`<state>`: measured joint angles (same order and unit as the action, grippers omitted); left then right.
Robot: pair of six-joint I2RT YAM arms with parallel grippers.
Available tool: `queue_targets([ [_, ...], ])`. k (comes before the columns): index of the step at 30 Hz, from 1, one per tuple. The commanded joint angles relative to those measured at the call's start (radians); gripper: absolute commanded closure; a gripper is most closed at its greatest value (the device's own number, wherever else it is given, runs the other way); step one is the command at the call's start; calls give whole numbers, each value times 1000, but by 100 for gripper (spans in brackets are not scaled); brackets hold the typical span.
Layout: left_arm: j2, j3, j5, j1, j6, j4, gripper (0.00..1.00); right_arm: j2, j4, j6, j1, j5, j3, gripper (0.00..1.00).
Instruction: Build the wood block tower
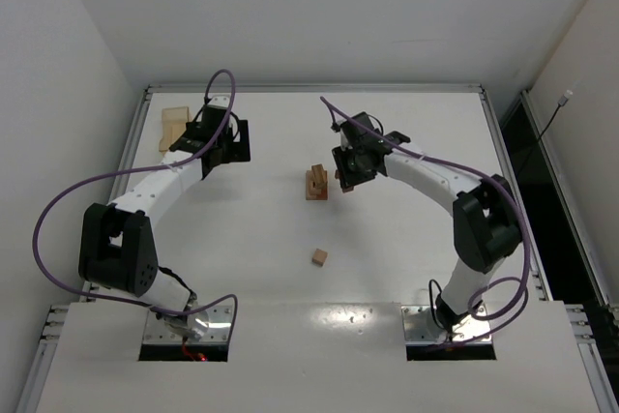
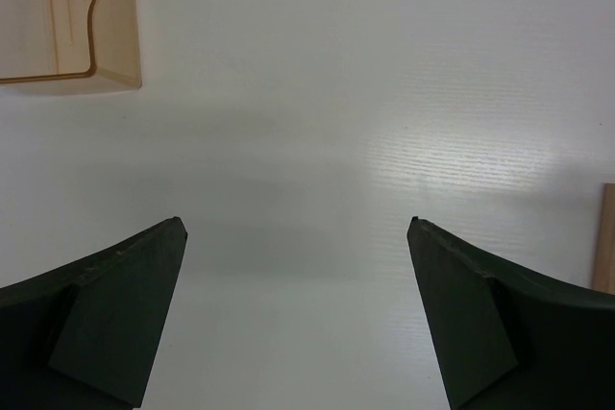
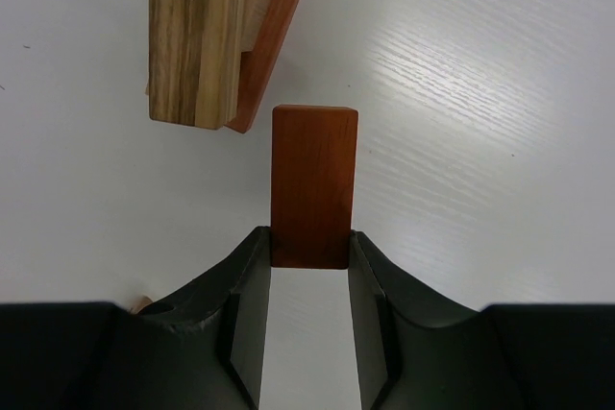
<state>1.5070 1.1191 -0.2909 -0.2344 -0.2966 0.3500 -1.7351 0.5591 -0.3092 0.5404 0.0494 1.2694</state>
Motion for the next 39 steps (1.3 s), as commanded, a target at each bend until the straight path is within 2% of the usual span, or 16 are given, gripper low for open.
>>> queue_targets([
  [1, -36, -1, 7, 6, -1, -29, 0, -29, -25, 1, -2, -42, 58, 100],
  [20, -36, -1, -2, 6, -1, -29, 0, -106, -14, 1, 7, -111, 114, 100],
  [39, -36, -1, -2, 6, -1, -29, 0, -86, -5, -8, 7, -117, 105, 100],
])
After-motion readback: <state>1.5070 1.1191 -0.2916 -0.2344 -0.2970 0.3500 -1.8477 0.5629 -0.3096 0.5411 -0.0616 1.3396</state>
